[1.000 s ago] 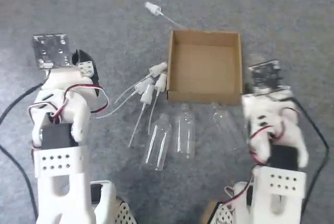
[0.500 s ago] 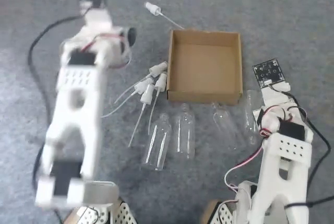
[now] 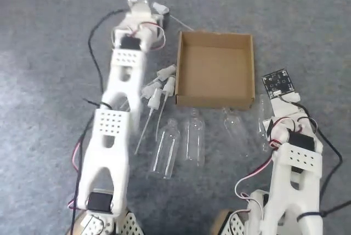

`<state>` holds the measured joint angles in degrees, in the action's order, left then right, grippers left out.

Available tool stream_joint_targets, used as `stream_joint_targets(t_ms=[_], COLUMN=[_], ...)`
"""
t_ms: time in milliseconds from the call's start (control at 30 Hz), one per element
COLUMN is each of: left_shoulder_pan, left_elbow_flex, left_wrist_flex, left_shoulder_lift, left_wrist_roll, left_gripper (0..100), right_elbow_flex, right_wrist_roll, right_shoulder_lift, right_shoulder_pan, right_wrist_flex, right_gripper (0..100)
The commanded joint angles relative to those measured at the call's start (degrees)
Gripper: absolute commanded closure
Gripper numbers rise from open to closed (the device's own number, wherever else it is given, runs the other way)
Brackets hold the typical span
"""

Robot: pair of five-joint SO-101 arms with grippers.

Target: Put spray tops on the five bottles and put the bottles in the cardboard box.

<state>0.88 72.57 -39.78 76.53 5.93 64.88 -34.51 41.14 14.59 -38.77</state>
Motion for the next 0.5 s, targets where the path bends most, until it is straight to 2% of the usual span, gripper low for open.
stream_joint_targets(t_ms=[0, 133, 233, 467], left_shoulder_pan=[2.81, 5.1, 5.36, 3.69], left_elbow_flex=[23.16, 21.49, 19.91, 19.74], left_wrist_flex=[1.14, 1.76, 1.05, -7.91], left_shoulder_lift=[12.31, 15.12, 13.98, 11.87], left_wrist_roll=[0.53, 0.44, 0.18, -2.37], left_gripper=[76, 77, 81, 89], right_elbow_flex=[-0.44, -0.44, -0.35, -0.35], right_wrist_roll=[-0.79, -0.62, -0.79, -0.79], right_shoulder_lift=[0.13, 0.13, 0.13, 0.13], right_shoulder_pan=[0.57, 0.57, 0.66, 0.66], right_wrist_flex=[1.27, 1.27, 0.84, 0.75], right_gripper=[99.3, 99.3, 99.3, 99.3])
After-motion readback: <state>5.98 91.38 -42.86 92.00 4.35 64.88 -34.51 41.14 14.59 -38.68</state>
